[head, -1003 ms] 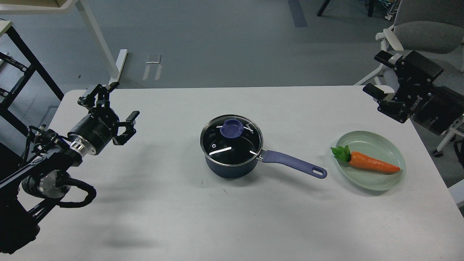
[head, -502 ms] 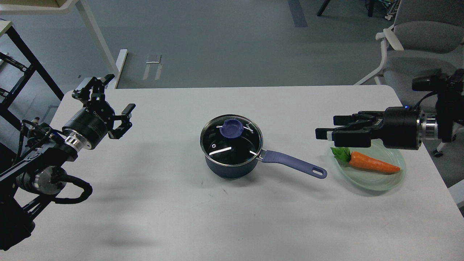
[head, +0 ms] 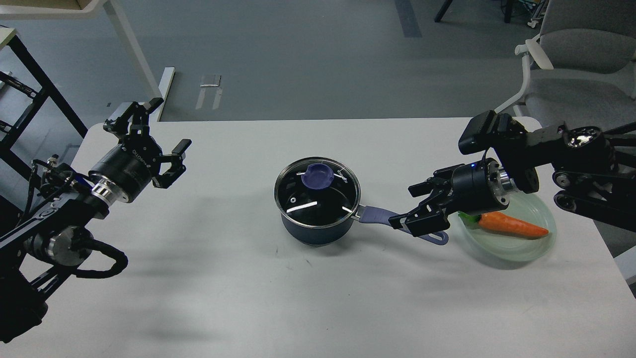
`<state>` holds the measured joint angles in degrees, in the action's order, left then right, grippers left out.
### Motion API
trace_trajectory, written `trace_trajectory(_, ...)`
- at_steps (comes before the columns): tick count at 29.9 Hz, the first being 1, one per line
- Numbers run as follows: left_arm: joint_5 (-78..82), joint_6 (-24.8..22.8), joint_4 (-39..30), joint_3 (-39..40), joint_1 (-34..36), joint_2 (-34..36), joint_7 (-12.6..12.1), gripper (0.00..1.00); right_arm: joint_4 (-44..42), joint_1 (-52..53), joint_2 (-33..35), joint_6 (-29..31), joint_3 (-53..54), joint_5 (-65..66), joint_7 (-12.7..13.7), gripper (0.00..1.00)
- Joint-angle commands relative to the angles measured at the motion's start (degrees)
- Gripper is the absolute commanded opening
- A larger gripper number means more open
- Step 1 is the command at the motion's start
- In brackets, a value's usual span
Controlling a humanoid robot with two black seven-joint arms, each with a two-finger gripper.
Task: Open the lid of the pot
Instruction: 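Lower the right gripper onto the lavender pot handle and grasp it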
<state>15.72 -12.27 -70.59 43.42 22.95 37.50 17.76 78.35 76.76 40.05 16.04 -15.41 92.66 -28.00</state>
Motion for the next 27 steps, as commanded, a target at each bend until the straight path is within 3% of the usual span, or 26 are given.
trace_trajectory(1,0.9,-0.4,-0.9,0.0,0.1,-0.1,0.0,0.99,-2.1,-0.2,-2.2,-1.9,-1.6,1.4,0.0,0.97)
trace_trajectory(17,6.2,0.4,-3.3,0.1,0.3,-0.7,0.3,0.99,-4.1,-2.7,-3.4,-3.6,-3.7,2.0,0.0,0.88)
trace_trajectory(21,14.6,-0.2,-6.3,0.1,1.6,-0.9,1.6,0.99,-4.5,-4.0,-3.4,-4.8,-3.6,3.1,0.0,0.80)
trace_trajectory(27,18.2,-0.1,-7.4,-0.1,3.1,-2.3,1.5,0.99,-4.5,-4.5,-3.4,-5.9,-3.7,3.4,0.0,0.65)
